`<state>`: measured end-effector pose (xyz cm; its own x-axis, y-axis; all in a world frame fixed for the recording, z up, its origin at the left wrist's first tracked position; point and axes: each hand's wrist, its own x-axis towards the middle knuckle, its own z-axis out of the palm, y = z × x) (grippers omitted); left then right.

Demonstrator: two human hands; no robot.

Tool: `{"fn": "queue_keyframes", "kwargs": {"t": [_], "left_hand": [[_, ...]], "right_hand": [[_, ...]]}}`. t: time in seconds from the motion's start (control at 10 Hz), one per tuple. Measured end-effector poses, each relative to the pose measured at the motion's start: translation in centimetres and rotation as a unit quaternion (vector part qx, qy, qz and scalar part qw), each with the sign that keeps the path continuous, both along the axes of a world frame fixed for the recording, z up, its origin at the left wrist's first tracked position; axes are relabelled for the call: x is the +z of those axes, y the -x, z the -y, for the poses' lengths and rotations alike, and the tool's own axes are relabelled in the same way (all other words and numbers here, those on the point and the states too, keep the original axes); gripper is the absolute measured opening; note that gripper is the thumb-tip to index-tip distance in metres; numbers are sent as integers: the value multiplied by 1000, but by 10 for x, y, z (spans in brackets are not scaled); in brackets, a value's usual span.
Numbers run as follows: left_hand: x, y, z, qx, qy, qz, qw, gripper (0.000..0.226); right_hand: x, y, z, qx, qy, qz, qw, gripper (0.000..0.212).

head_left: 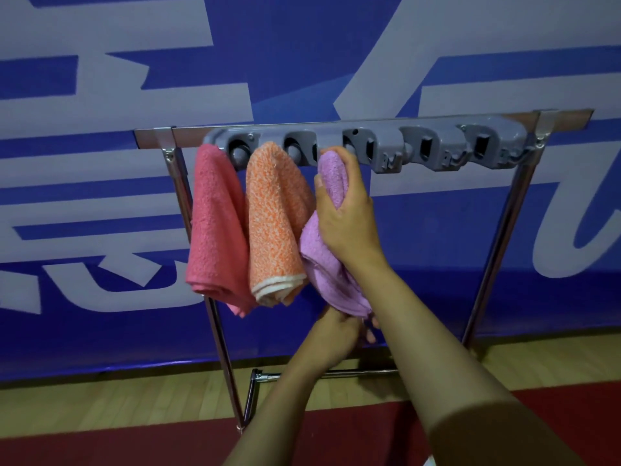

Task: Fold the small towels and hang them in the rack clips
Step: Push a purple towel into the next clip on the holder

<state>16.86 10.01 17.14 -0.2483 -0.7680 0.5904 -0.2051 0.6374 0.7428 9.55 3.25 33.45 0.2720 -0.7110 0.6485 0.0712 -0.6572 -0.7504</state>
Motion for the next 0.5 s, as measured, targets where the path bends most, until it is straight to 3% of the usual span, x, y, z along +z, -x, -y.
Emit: {"fn": "queue_keyframes", "kwargs": {"t": [0.1, 0.2, 0.3, 0.5], "left_hand": [[19, 51, -17, 115, -263, -11, 958, 29], [22, 54, -22, 171, -281, -49, 943, 23], [24, 52, -18, 164, -289, -64, 941, 23], [29, 51, -24, 165, -316, -52, 933, 29]], "right_hand": [[-2, -1, -4, 12, -7, 20, 1000, 42], [-10, 3, -6, 21, -17, 23, 999, 58], [-26, 5, -8, 10, -68, -9, 998, 63], [-31, 15, -5, 11, -112, -69, 991, 25]]}}
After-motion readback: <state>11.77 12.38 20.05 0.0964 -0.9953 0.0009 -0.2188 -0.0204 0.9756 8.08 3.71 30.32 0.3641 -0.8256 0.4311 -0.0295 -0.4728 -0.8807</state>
